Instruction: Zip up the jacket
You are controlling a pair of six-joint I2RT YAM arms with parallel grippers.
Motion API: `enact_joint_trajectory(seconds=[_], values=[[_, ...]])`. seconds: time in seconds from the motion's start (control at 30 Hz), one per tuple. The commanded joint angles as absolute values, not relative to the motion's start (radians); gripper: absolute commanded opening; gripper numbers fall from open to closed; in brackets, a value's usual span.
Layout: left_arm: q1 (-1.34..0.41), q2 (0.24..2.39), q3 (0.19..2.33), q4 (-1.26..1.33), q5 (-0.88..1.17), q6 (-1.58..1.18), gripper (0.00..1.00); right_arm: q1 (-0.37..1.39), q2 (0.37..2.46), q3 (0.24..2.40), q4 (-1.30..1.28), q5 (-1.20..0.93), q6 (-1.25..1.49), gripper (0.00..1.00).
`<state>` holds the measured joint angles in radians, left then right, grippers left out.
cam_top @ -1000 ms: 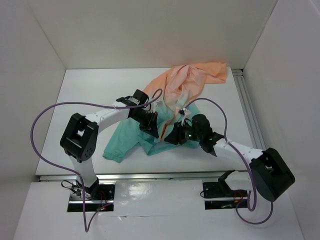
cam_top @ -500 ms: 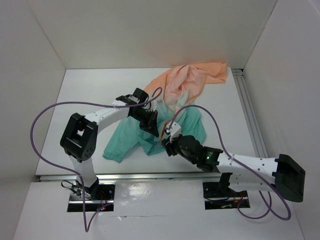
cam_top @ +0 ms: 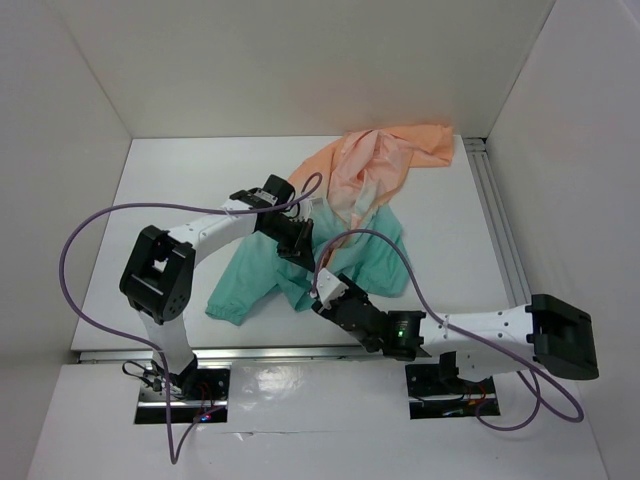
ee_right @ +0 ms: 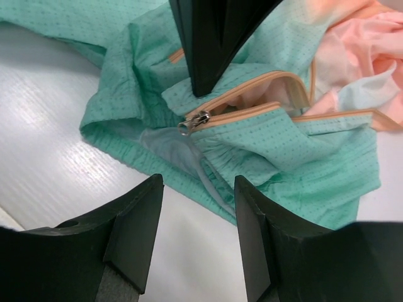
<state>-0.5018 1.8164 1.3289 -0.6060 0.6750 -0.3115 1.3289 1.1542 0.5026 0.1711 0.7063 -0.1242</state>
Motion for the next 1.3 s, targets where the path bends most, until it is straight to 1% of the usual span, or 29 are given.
enact_joint_trajectory(seconds=[0.0, 0.13, 0.27, 0.3, 0.33, 0.5, 0.83, 0.93, 1.07, 1.27], values=[[-0.499, 1.807, 1.350, -0.615, 0.710, -0.279, 0.00, 1.336, 1.161, 0.518, 0.239, 0.765, -0.144, 0.57], [-0.499, 1.798, 1.341, -0.615, 0.710, -0.279, 0.00, 1.336, 1.170, 0.531, 0.239, 0.735, -0.124, 0.57], [-0.499, 1.787, 1.341, -0.646, 0.647, -0.377, 0.00, 1.336, 1.180, 0.540, 0.239, 0.724, -0.115, 0.57], [-0.499, 1.776, 1.341, -0.646, 0.647, -0.437, 0.00, 1.336, 1.180, 0.540, 0.239, 0.733, -0.115, 0.57], [-0.499, 1.767, 1.310, -0.646, 0.647, -0.465, 0.00, 1.336, 1.180, 0.540, 0.239, 0.733, -0.115, 0.57], [-0.499, 1.709, 1.240, -0.579, 0.713, -0.629, 0.00, 1.336, 1.152, 0.540, 0.239, 0.724, -0.124, 0.57], [-0.489, 1.654, 1.239, -0.578, 0.741, -0.794, 0.00, 1.313, 1.043, 0.540, 0.192, 0.597, -0.138, 0.55], [-0.480, 1.644, 1.230, -0.578, 0.752, -0.805, 0.00, 1.313, 1.043, 0.540, 0.192, 0.586, -0.167, 0.53], [-0.480, 1.644, 1.252, -0.588, 0.743, -0.805, 0.00, 1.304, 1.055, 0.540, 0.218, 0.600, -0.199, 0.53], [-0.480, 1.644, 1.261, -0.597, 0.742, -0.796, 0.00, 1.304, 1.117, 0.540, 0.276, 0.696, -0.259, 0.53]])
